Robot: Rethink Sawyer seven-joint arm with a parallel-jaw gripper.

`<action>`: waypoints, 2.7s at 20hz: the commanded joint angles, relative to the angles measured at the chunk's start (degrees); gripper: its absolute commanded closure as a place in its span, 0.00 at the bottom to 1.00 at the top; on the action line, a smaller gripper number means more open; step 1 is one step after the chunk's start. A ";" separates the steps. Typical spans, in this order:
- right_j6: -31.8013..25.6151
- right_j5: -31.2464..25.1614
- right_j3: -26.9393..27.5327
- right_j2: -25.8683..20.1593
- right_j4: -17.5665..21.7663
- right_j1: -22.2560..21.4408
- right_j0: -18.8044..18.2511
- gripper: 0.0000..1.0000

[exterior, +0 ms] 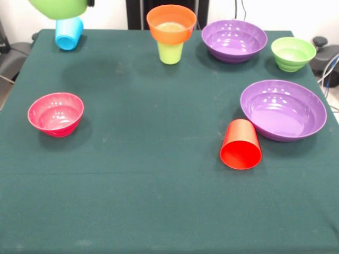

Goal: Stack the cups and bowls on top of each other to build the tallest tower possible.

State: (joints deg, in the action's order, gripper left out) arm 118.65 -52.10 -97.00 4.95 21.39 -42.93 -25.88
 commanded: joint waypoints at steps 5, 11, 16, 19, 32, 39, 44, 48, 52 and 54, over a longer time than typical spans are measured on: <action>3.39 -4.00 -6.29 -1.54 -4.24 -4.19 3.05 1.00; 4.59 -4.37 -9.45 -1.07 -7.31 -6.99 4.81 1.00; 4.68 -3.54 -11.08 -1.08 -9.72 -7.87 5.58 1.00; 3.64 -2.31 -11.91 -1.83 -11.11 -7.56 5.11 1.00; 7.03 1.23 -14.91 -1.23 -16.23 -7.81 7.88 1.00; 7.27 1.09 -17.68 -0.48 -18.59 -9.89 9.28 1.00; 7.87 2.50 -17.81 -0.11 -19.27 -9.11 10.01 1.00; 8.56 3.65 -17.90 -0.10 -19.98 -8.34 10.62 1.00; 8.73 4.72 -17.88 -0.06 -20.36 -7.52 10.80 1.00; 8.65 5.27 -17.82 -0.05 -20.37 -7.11 10.82 1.00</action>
State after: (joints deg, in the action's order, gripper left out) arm 118.65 -52.38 -112.26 6.82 2.79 -52.84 -16.35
